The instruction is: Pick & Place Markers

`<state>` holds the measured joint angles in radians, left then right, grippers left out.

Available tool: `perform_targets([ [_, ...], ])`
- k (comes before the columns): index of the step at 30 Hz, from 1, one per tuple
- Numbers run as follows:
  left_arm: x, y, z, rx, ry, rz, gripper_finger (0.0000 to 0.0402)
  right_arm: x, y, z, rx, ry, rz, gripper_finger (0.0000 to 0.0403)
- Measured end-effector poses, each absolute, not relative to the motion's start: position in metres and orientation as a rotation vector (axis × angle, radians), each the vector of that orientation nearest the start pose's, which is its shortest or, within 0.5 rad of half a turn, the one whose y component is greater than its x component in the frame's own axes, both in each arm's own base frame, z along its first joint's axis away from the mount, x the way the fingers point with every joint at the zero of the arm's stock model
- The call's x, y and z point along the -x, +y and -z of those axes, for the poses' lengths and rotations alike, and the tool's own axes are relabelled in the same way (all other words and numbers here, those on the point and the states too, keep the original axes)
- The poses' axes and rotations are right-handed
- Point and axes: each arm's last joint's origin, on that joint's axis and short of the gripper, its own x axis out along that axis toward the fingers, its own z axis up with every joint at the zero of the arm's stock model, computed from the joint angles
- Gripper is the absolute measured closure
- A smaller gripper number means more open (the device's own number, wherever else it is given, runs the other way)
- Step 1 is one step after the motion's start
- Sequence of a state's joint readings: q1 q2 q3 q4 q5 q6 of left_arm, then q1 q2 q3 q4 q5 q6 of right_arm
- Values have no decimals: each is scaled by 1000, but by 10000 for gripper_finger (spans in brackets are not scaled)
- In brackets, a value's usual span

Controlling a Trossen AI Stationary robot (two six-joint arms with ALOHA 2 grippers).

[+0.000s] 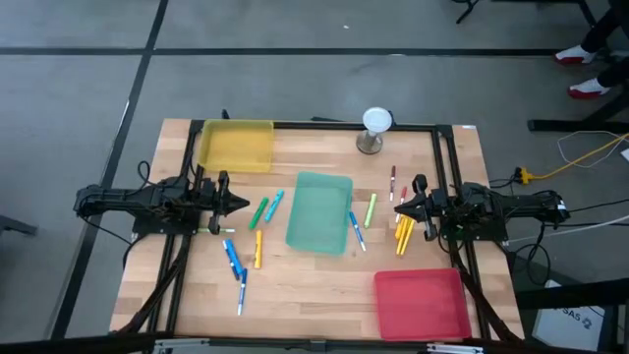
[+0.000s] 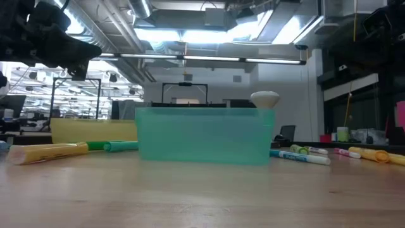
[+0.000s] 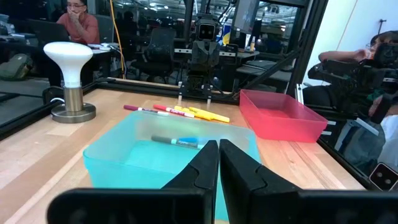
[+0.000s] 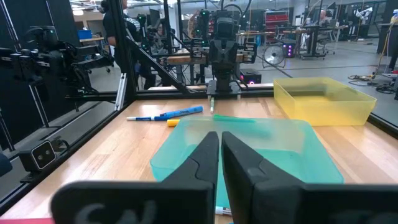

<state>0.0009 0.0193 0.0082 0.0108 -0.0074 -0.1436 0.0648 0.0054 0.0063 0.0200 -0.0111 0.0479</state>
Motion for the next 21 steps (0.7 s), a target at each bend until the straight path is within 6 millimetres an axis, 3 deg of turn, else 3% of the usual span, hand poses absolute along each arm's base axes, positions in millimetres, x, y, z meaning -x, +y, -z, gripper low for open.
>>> perform_targets([
  [21,-98,0,-166,144,0,-9,393,-97,7,-170,-107,-50,-79,382],
])
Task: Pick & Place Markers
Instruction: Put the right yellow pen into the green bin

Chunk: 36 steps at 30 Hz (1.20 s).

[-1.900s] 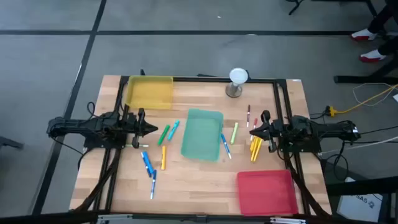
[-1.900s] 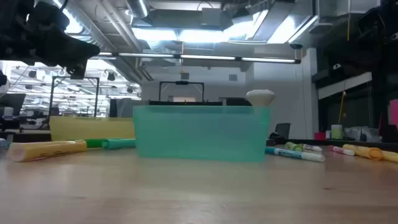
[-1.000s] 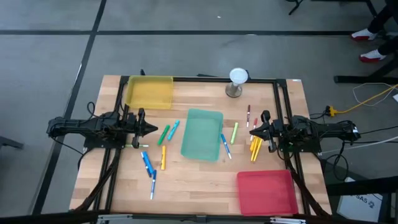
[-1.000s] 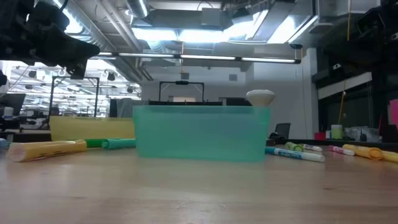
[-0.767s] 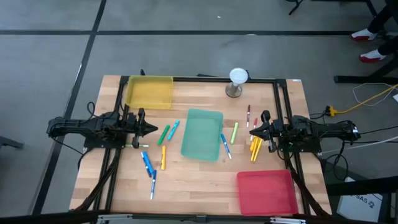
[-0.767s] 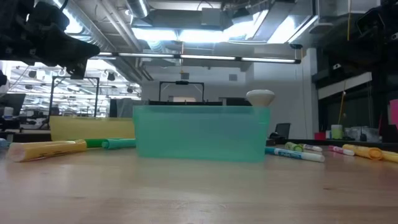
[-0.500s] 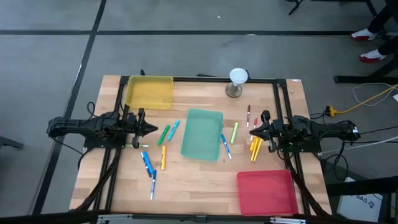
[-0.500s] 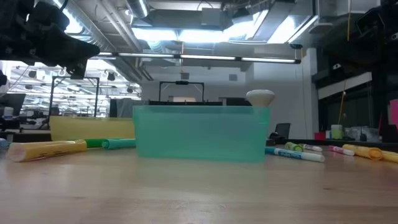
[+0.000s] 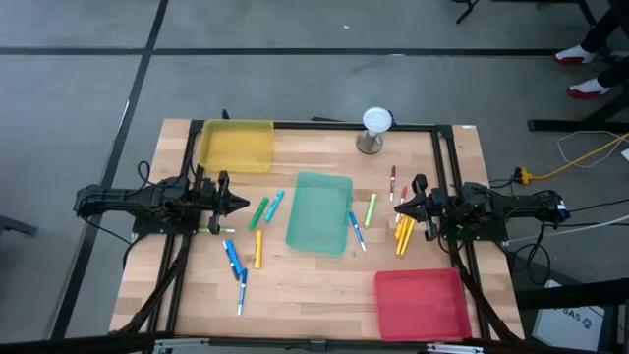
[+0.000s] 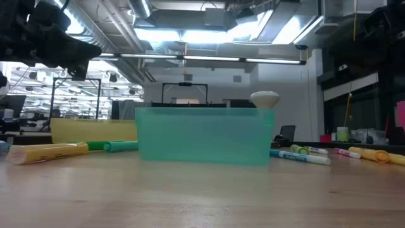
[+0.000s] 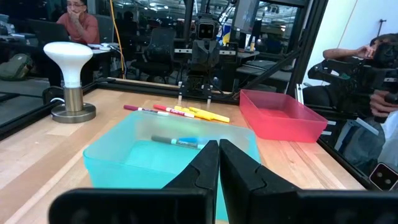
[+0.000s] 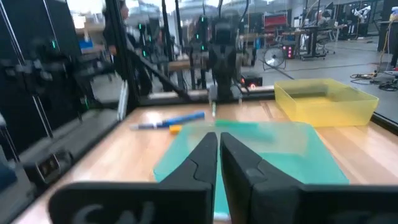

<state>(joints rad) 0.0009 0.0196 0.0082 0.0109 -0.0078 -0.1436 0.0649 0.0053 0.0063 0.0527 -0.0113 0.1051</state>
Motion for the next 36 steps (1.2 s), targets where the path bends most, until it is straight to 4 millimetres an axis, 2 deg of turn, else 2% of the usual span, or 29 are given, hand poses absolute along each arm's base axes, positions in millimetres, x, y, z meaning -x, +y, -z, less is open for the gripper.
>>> perform_targets([
  [11,-98,0,-166,144,0,-8,391,-90,6,-201,-188,-377,-110,382],
  [24,-98,0,-166,144,-1,-8,393,-69,5,-236,-242,-764,-151,382],
  [32,-98,0,-166,144,0,-8,394,-47,3,-282,-209,-900,-139,382],
  [36,-98,0,-166,144,-1,-8,391,-36,2,-305,-194,-896,-132,382],
])
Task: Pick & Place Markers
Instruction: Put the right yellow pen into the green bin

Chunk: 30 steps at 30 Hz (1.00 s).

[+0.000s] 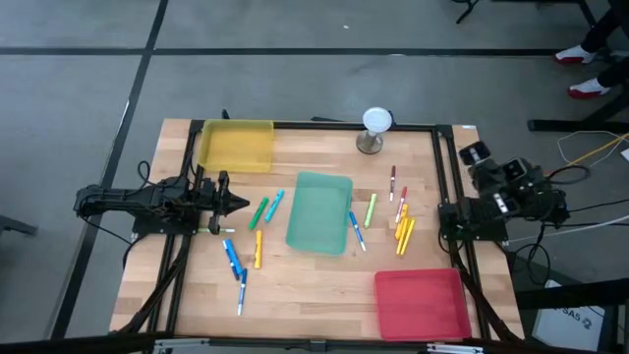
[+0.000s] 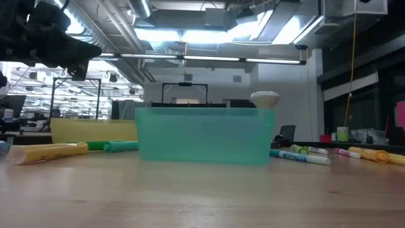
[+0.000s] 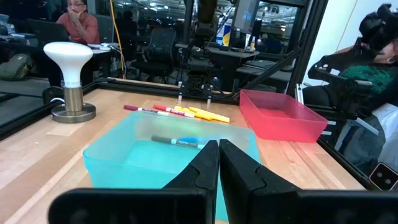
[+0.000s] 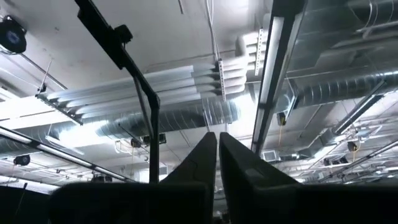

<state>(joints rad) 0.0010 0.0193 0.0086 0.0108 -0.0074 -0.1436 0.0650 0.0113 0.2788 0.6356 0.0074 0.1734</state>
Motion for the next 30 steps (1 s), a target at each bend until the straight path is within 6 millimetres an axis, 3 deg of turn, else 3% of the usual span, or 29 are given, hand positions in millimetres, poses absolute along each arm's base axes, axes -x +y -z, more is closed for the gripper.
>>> perform_targets([
  [14,-98,0,-166,144,0,-8,389,-22,1,-371,-139,-660,-94,382],
  [23,-98,0,-166,144,0,-8,393,-34,2,-413,-112,-429,-78,382],
  [30,-98,0,-166,144,0,-8,392,-47,3,-430,-101,-230,-68,382],
])
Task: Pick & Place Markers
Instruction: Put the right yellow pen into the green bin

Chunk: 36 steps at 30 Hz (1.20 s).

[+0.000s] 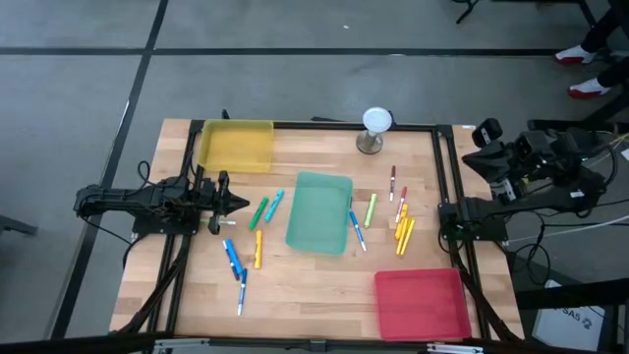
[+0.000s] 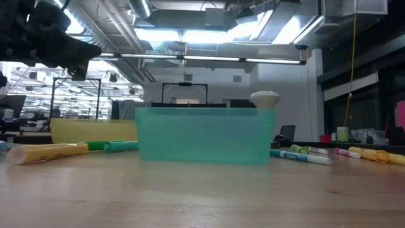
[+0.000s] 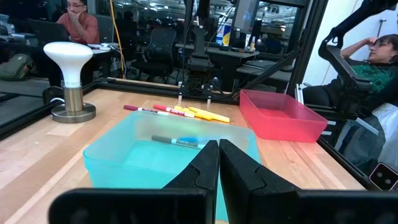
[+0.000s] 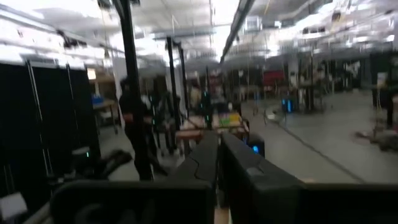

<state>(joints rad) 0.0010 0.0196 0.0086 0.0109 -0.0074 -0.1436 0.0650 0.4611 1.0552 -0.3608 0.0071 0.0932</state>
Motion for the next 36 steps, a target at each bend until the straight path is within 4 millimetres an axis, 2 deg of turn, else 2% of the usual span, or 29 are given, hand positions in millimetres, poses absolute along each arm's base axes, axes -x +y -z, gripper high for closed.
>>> perform_targets([
  [10,-98,0,-166,144,0,-8,391,-61,6,-436,-18,-144,-124,382],
  [27,-98,0,-166,144,0,-8,393,-76,9,-395,-16,313,-198,382],
  [36,-98,0,-166,144,0,-8,390,-83,9,-383,91,443,-221,382],
])
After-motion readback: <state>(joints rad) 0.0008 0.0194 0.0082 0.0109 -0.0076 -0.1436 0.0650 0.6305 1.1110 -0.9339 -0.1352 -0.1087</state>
